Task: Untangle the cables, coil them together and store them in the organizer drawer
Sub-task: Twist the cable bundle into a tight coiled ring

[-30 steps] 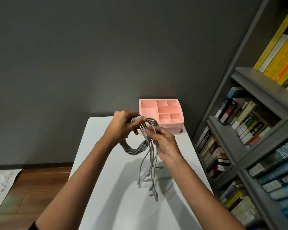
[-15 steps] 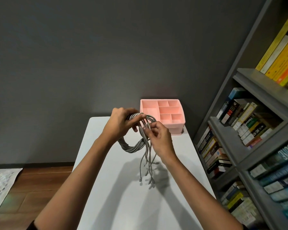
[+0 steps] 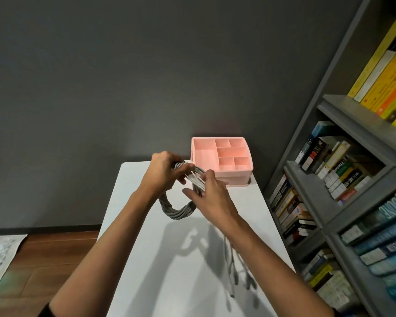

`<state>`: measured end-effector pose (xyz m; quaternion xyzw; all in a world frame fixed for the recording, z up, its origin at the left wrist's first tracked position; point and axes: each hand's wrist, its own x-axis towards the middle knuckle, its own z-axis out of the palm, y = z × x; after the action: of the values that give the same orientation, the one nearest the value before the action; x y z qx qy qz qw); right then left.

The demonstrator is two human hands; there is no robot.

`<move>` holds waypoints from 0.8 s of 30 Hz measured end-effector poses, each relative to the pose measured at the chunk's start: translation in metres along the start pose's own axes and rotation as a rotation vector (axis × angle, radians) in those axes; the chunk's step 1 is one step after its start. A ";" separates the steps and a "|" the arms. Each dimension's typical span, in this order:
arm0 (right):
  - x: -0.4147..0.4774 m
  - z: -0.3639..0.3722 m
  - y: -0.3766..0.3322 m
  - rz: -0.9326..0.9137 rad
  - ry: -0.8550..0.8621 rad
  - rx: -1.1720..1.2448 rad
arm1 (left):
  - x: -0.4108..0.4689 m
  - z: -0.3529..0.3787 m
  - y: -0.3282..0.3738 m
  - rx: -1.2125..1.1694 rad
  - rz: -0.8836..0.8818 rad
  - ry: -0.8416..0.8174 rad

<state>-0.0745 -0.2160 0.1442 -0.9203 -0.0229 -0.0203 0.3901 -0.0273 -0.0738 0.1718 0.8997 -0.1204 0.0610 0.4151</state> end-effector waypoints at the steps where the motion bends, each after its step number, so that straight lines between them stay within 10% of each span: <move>1: 0.000 0.001 -0.001 -0.061 0.047 -0.106 | 0.001 0.001 -0.002 0.001 -0.019 -0.017; 13: 0.024 -0.032 0.018 -0.478 -0.218 -0.395 | 0.004 -0.004 -0.019 0.120 -0.061 -0.408; 24: 0.026 -0.048 0.031 -0.178 -0.478 0.588 | -0.015 -0.009 -0.008 -0.030 0.144 -0.455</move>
<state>-0.0481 -0.2717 0.1565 -0.7424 -0.1977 0.1683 0.6176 -0.0397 -0.0590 0.1687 0.8732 -0.2756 -0.1158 0.3849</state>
